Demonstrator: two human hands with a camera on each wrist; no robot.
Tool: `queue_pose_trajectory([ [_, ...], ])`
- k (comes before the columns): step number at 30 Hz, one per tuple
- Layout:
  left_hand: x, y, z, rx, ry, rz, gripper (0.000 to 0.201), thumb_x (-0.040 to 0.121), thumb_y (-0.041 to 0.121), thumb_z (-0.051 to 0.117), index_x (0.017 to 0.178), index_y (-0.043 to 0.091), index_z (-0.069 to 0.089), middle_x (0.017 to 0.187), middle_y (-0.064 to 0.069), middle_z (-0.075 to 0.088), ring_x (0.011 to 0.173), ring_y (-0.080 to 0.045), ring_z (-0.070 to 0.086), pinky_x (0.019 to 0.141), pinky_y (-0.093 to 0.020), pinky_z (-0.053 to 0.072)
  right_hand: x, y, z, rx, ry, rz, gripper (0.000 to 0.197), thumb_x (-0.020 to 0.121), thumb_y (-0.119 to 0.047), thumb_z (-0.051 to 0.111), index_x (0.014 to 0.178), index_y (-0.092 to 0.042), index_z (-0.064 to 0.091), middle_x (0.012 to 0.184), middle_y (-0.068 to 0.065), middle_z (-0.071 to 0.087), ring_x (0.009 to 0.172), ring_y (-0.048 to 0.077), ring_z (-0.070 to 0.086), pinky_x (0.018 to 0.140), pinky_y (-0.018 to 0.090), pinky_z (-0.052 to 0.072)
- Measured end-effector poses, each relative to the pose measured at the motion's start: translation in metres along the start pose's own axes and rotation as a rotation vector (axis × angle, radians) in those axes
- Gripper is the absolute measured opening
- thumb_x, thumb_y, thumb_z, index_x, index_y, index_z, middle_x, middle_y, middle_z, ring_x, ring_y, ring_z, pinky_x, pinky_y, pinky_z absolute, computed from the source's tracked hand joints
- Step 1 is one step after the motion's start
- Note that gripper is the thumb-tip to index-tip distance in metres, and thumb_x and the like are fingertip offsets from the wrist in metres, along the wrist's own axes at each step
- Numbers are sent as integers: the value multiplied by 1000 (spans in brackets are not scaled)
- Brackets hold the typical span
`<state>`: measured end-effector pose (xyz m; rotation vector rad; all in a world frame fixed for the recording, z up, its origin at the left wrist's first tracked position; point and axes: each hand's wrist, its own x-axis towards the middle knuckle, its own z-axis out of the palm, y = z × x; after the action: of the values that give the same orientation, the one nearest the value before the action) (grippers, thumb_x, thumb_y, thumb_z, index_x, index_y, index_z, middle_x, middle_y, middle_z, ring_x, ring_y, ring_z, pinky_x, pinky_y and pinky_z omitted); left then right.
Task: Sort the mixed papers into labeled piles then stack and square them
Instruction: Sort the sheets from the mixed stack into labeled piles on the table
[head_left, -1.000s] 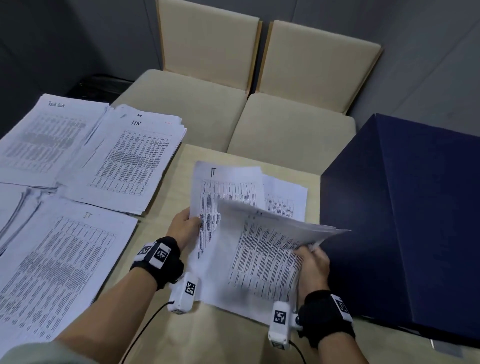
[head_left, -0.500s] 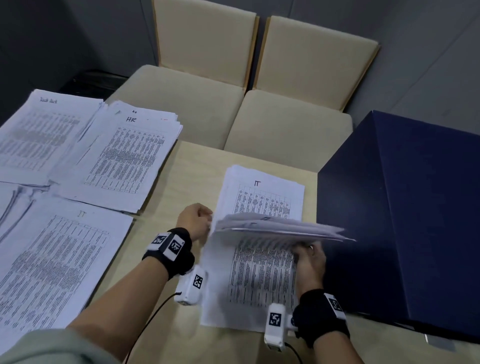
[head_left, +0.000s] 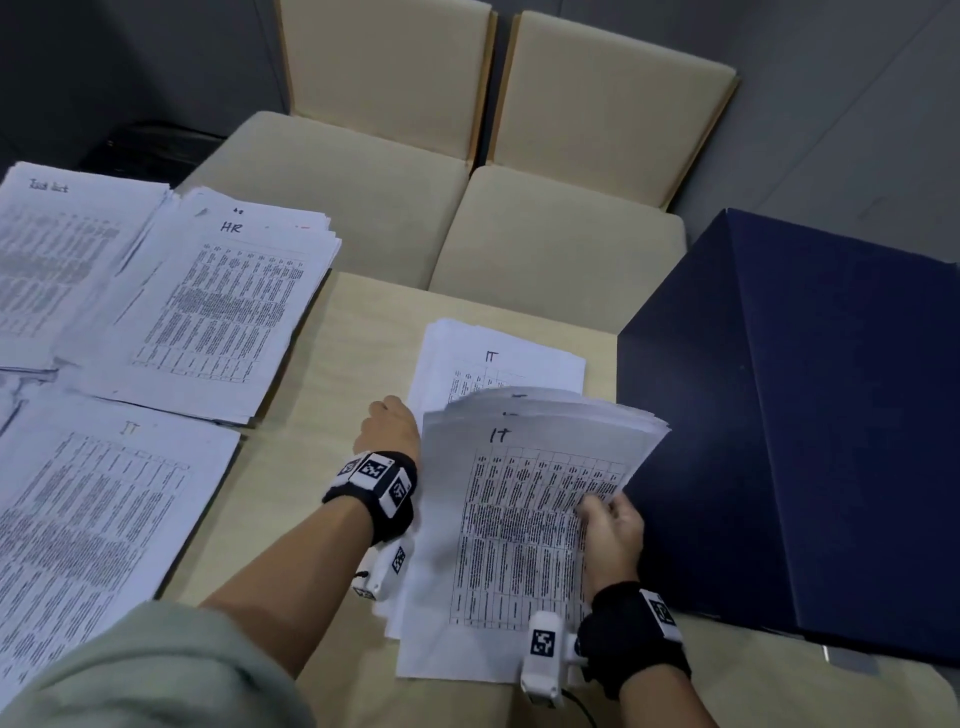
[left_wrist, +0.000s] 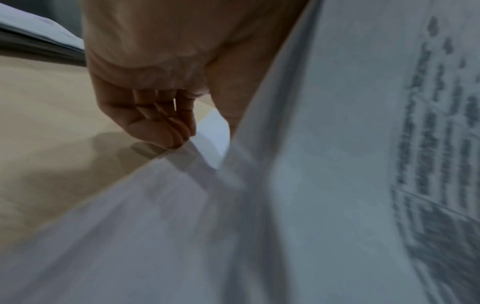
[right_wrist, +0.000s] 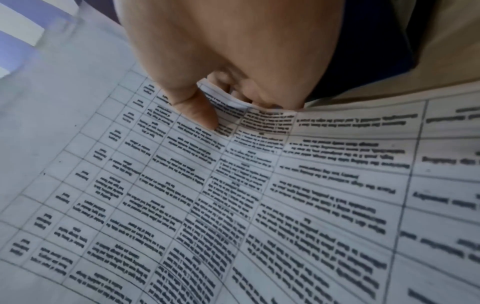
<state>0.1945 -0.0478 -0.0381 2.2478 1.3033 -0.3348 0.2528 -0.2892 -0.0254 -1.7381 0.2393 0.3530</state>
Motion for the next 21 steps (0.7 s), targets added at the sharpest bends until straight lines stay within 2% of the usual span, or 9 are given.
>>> queue_pose_trajectory([
  [1,2,-5,-4,-28,11,-16,34,95,10,49,126,0,40,130,-18,45,116,-38,52,91,-43,44,0,-1,0,0,2,-3,25,86,11,51,73,-7,41,69,4,31,56,10,29,44,14,28],
  [3,5,-20,-14,-84,-30,-37,39,86,17,67,116,2,48,116,-17,54,106,-35,57,82,-38,46,-1,-5,3,0,-5,-7,26,85,12,51,71,-7,40,67,4,31,53,8,30,43,14,27],
  [5,7,-36,-21,-93,-81,-21,37,75,31,81,90,9,55,88,-10,59,78,-26,57,63,-30,43,-3,-8,6,5,-7,-8,34,85,14,51,63,-8,37,62,1,36,48,3,35,44,11,31],
  [7,7,-50,-21,-83,-69,37,43,76,39,80,64,14,47,63,-3,52,56,-19,48,50,-26,33,-5,-12,9,10,-13,-14,39,85,16,50,59,-12,38,60,-2,38,46,-1,36,43,11,31],
  [8,5,-54,-21,-77,-57,72,45,79,40,76,60,14,46,57,-2,50,53,-19,47,49,-25,31,-6,-12,11,19,-20,-12,41,85,16,50,58,-13,40,59,-2,39,45,-1,38,43,11,31],
  [12,0,-61,-27,87,-40,188,39,97,43,52,71,14,56,78,-10,65,74,-30,62,65,-31,47,-5,-8,15,11,-9,13,37,84,14,52,58,-11,43,62,0,47,60,13,42,49,12,37],
  [16,-8,-53,-51,316,116,267,55,101,52,34,72,12,59,69,-5,57,62,-24,54,58,-30,42,5,-2,17,70,-15,57,37,80,15,51,56,-13,42,64,1,48,67,18,43,66,30,35],
  [18,-11,-51,-59,295,173,339,47,101,47,41,78,13,65,68,-4,57,60,-23,55,57,-28,41,9,0,18,109,-36,80,35,78,11,55,56,-15,49,68,4,54,73,20,50,71,33,38],
  [21,-11,-59,-64,-107,-20,438,25,93,30,64,77,10,69,66,-4,61,60,-22,55,55,-27,39,14,-1,20,238,-136,80,15,74,2,65,72,-12,71,84,10,68,89,23,59,84,40,44],
])
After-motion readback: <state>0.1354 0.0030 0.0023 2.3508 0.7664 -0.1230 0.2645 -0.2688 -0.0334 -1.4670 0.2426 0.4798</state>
